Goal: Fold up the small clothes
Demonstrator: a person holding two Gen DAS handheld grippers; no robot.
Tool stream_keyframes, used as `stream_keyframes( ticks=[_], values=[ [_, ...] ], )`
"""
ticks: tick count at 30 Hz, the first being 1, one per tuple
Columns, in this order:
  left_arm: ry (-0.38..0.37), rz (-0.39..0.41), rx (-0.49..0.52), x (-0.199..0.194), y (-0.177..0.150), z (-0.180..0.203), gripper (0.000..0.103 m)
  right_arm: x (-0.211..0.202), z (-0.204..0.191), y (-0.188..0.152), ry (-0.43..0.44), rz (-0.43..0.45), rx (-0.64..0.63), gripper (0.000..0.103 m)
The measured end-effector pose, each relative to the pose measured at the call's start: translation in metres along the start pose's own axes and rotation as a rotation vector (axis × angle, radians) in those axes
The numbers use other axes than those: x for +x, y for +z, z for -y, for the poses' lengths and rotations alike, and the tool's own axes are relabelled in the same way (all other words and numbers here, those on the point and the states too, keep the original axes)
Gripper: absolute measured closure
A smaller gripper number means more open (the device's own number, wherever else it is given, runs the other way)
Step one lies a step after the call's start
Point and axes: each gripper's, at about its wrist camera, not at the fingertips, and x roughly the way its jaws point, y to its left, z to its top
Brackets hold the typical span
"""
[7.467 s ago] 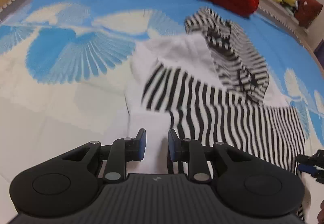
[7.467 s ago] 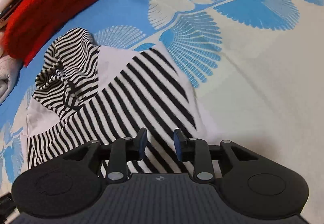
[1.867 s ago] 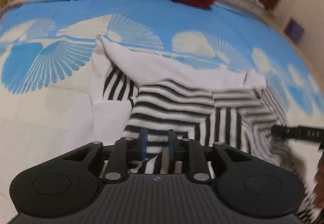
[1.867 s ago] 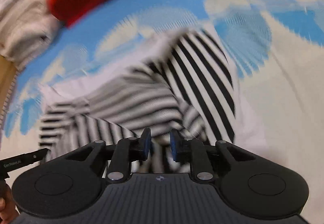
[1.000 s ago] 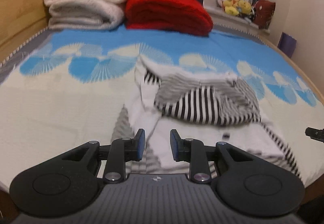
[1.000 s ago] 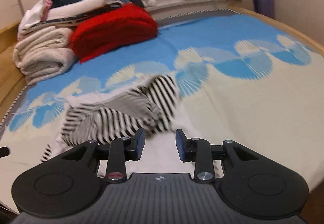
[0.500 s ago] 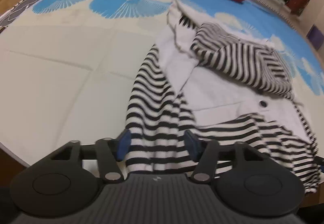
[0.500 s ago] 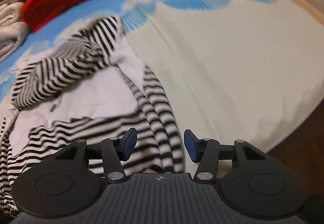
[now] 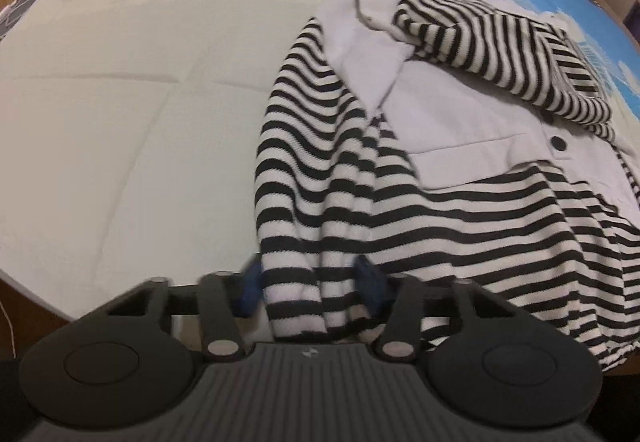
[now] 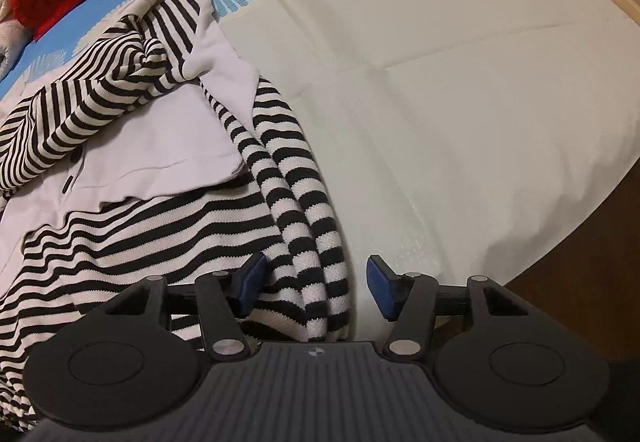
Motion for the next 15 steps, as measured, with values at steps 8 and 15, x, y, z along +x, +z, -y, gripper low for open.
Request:
stream_keyframes(
  ticks=[8,15],
  values=[
    [-0.042,0.003,-0.019,-0.003,0.001,-0.003,0.081,-0.008,-0.012,-0.002,0.049,0.03,-0.062,0.09],
    [-0.148,-0.019,-0.189,-0.008,0.005,-0.028,0.061,-0.011,-0.002,0.0,0.066,0.036,0.0,0.084]
  ],
)
